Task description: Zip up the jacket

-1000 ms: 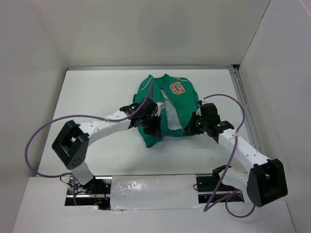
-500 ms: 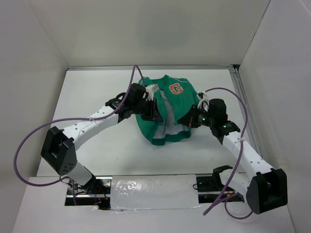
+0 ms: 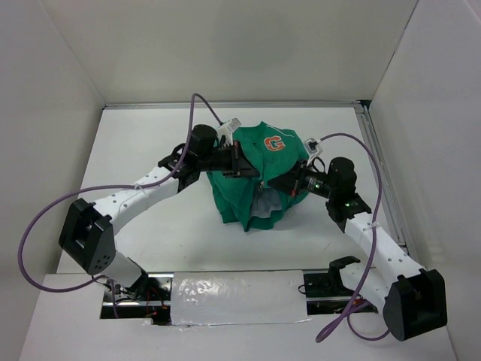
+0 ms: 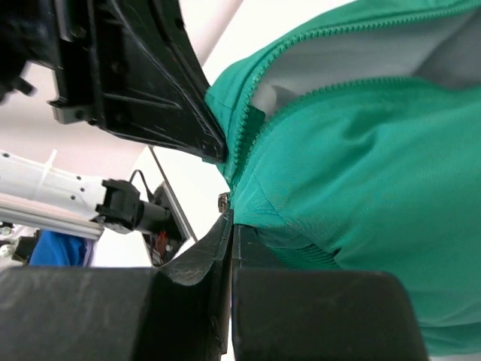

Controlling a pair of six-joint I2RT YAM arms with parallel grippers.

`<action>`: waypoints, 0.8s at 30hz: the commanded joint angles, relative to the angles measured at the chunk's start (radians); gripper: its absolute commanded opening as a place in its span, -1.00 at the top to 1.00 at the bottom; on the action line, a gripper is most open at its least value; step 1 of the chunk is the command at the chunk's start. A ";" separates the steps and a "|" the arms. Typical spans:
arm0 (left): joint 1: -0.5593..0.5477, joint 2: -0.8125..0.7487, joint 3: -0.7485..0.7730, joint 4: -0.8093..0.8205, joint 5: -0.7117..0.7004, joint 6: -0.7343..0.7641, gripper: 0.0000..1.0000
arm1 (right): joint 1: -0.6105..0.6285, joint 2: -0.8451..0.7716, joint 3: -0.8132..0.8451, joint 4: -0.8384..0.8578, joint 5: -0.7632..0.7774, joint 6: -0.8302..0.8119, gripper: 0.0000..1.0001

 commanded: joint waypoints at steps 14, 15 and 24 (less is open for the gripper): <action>0.051 -0.153 -0.202 0.399 0.139 -0.228 1.00 | 0.000 -0.038 -0.080 0.342 -0.029 0.119 1.00; 0.051 -0.151 -0.201 0.396 0.131 -0.232 1.00 | 0.000 -0.038 -0.083 0.351 -0.030 0.125 1.00; 0.045 -0.144 -0.156 0.292 0.083 -0.176 1.00 | 0.009 -0.130 -0.050 0.186 0.022 0.050 1.00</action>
